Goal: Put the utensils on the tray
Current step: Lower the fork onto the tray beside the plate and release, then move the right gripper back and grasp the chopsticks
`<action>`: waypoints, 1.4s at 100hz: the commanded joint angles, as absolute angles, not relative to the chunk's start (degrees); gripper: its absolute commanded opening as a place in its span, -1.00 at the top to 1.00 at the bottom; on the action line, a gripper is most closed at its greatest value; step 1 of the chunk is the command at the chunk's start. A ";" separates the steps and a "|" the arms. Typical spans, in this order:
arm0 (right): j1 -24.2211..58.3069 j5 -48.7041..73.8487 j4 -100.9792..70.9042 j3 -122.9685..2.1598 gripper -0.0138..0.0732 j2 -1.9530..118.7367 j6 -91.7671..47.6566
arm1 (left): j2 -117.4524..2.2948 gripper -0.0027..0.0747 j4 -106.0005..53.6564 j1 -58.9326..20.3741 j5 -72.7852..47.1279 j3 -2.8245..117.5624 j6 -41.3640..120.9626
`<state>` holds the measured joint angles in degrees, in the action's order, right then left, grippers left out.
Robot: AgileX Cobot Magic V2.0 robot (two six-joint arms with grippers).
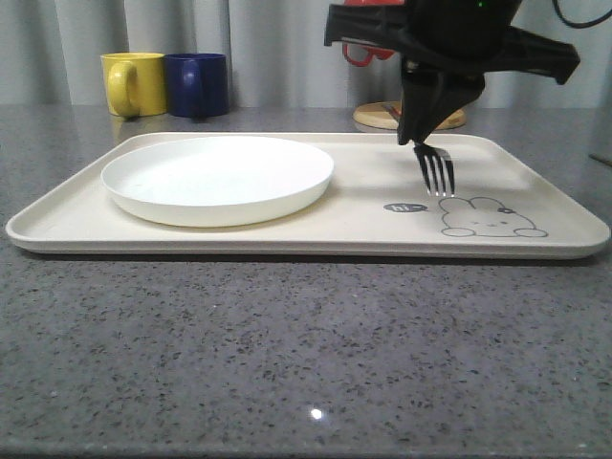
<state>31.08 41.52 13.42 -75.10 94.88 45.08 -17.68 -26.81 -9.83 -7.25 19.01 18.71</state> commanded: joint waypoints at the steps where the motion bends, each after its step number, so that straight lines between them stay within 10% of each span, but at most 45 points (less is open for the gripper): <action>1: 31.09 37.59 15.20 -77.22 0.76 94.20 46.10 | -18.03 0.98 -26.91 -10.15 -2.81 20.44 18.41; 36: 31.09 35.44 12.89 -77.22 0.71 98.15 46.14 | -18.03 0.98 -26.91 -10.15 -2.81 20.44 18.41; 74: 31.09 35.87 12.12 -77.22 -0.04 98.25 46.14 | -18.03 0.98 -26.91 -10.15 -2.81 20.44 18.41; 140: 15.34 50.07 11.84 -77.22 -0.06 81.48 19.20 | -18.03 0.98 -26.91 -10.15 -2.81 20.44 18.41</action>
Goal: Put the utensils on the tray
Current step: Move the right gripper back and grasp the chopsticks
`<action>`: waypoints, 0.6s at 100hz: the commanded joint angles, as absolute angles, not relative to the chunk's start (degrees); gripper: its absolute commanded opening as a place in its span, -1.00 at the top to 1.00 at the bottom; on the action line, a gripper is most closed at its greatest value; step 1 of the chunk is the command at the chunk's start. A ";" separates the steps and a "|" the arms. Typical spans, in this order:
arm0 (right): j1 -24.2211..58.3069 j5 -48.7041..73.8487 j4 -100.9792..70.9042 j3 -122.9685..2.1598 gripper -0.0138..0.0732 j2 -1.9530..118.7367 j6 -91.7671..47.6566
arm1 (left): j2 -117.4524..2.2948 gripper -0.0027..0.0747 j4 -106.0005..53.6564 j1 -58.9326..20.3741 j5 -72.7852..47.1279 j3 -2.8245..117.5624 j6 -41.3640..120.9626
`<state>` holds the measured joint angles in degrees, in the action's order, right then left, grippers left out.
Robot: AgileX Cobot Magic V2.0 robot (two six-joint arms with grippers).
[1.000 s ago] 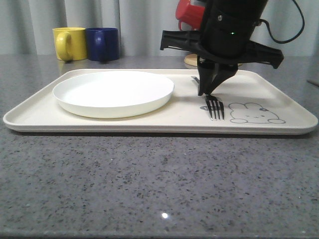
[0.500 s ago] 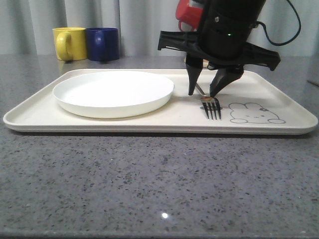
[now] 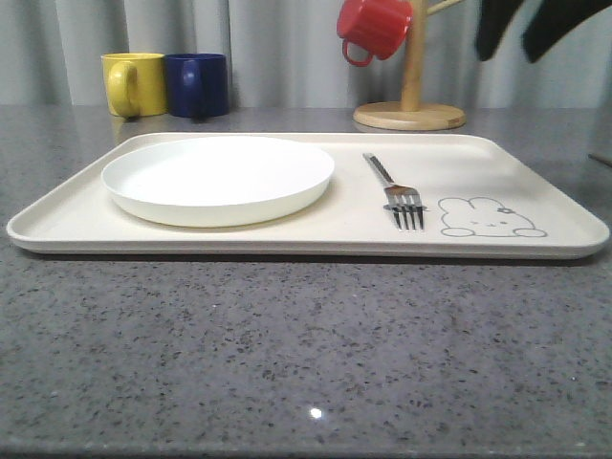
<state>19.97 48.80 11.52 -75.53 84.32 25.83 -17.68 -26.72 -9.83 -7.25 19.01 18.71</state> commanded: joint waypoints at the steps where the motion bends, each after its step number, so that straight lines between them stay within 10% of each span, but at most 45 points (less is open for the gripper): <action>1: 14.43 50.41 11.45 -77.14 -0.06 81.48 18.71 | -18.03 0.98 -26.91 -10.15 -2.81 20.44 18.41; 60: -7.07 52.04 -1.64 -76.47 -0.06 89.53 -2.15 | -18.03 0.98 -26.91 -10.15 -2.81 20.44 18.41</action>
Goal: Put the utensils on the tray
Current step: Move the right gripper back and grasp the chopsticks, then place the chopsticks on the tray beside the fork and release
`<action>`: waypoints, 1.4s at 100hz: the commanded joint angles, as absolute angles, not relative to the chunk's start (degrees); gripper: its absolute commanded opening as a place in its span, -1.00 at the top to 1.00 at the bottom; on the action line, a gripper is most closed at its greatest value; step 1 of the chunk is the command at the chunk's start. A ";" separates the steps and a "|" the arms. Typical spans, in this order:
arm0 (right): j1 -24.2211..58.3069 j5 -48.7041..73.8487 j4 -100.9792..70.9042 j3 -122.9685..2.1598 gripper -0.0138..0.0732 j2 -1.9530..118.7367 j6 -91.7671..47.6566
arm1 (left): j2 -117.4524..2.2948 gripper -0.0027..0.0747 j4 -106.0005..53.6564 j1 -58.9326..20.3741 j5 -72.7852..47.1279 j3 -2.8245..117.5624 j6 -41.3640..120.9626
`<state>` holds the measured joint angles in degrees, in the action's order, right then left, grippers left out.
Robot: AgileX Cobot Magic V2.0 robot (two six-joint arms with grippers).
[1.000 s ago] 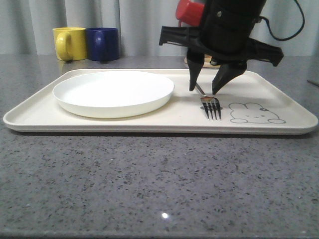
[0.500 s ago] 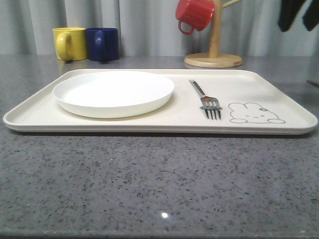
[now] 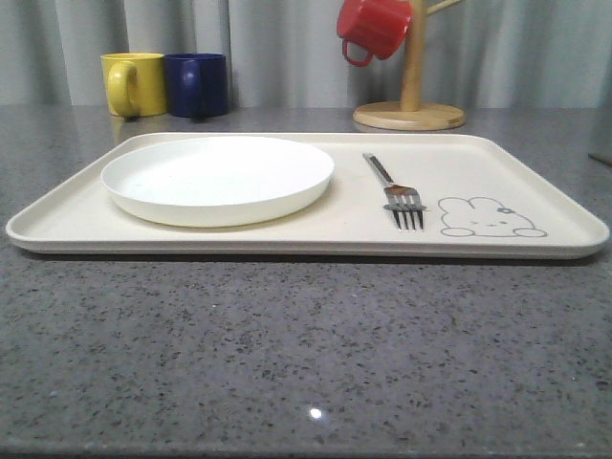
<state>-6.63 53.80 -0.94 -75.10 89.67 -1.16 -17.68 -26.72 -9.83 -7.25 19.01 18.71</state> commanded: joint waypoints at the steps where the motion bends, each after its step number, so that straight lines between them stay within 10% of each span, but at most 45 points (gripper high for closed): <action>1: -7.07 52.04 -1.64 -76.47 -0.06 89.68 -2.15 | -18.03 0.98 -26.91 -10.15 -2.81 20.44 18.41; 85: -7.07 50.91 -4.23 -76.47 -0.04 97.76 -4.55 | -18.03 0.98 -26.91 -10.15 -2.81 20.44 18.41; 114: -7.07 52.19 -4.40 -76.66 0.69 97.51 -4.55 | -18.03 0.98 -26.91 -10.15 -2.81 20.44 18.41; 140: -5.93 53.83 -9.09 -78.24 0.72 91.16 -4.37 | -18.03 0.98 -26.91 -10.15 -2.81 20.44 18.41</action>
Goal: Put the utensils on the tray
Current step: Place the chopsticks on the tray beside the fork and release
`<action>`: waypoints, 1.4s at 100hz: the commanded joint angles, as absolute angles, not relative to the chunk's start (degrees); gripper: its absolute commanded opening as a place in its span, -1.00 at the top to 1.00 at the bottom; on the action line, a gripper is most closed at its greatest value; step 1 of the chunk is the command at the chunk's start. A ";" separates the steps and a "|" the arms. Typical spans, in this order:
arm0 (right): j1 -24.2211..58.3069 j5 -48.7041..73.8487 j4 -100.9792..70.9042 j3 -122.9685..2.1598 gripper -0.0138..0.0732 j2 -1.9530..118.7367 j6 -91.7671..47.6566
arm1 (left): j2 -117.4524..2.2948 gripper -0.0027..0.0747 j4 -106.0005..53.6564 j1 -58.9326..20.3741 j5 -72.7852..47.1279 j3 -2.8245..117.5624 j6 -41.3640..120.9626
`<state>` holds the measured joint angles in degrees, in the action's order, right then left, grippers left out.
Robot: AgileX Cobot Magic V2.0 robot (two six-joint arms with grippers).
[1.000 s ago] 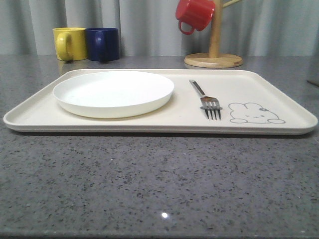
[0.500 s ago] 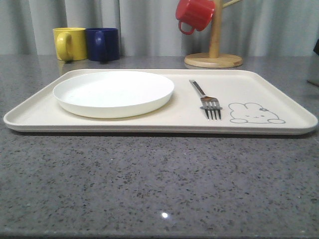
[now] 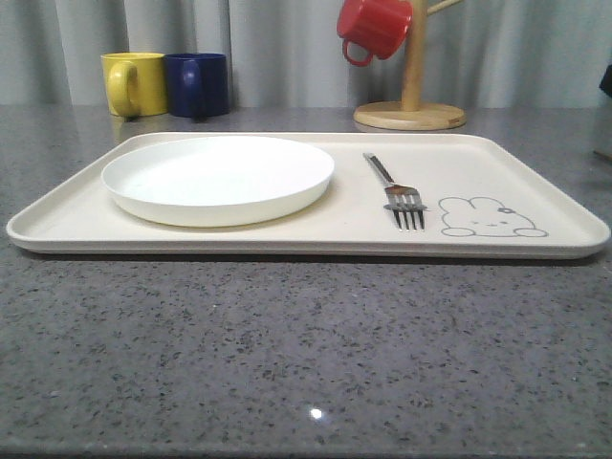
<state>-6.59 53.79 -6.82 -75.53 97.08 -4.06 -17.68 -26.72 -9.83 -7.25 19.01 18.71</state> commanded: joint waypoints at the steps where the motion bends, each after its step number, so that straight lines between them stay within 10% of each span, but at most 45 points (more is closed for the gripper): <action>1: -5.65 54.05 -9.23 -78.32 0.72 90.87 -4.27 | -18.03 0.98 -26.91 -10.15 -2.81 20.44 18.41; 69: 22.19 46.41 1.31 -78.99 0.72 88.89 24.99 | -18.03 0.98 -26.91 -10.15 -2.81 20.44 18.41; 140: 23.42 43.80 1.94 -78.99 0.57 98.25 29.92 | -18.03 0.98 -26.91 -10.15 -2.81 20.44 18.41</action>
